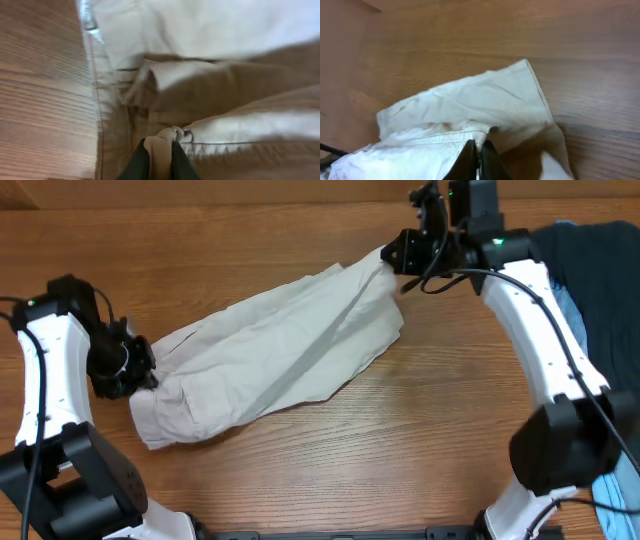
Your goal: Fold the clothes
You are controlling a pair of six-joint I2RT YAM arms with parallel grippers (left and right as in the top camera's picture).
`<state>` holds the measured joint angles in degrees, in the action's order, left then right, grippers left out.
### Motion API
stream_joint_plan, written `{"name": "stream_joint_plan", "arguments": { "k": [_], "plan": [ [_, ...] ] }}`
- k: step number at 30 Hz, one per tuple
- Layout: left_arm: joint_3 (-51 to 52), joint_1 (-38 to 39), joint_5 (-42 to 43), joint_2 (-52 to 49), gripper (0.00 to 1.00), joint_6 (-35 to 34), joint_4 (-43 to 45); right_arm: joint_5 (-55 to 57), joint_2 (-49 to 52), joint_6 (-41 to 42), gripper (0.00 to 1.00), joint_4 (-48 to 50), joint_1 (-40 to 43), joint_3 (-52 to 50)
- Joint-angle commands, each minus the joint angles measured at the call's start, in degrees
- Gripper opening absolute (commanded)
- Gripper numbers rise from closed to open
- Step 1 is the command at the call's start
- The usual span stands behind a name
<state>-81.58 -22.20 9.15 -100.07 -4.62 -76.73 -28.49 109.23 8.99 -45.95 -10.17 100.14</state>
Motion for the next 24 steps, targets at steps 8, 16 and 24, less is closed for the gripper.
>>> {"name": "stream_joint_plan", "arguments": {
  "k": [8,16,24],
  "plan": [
    [4.57,-2.93,-10.25,1.03,0.04,-6.14,19.89,1.46,10.73,0.66,0.04,13.46,-0.22,0.70],
    [4.57,-2.93,-22.08,0.98,0.04,-9.38,22.01,1.95,12.35,1.68,0.05,24.17,-3.85,0.70],
    [4.57,-2.93,-25.68,0.98,0.10,-9.77,24.04,8.02,14.88,3.48,0.06,25.33,-5.11,0.70]
  ]
}}
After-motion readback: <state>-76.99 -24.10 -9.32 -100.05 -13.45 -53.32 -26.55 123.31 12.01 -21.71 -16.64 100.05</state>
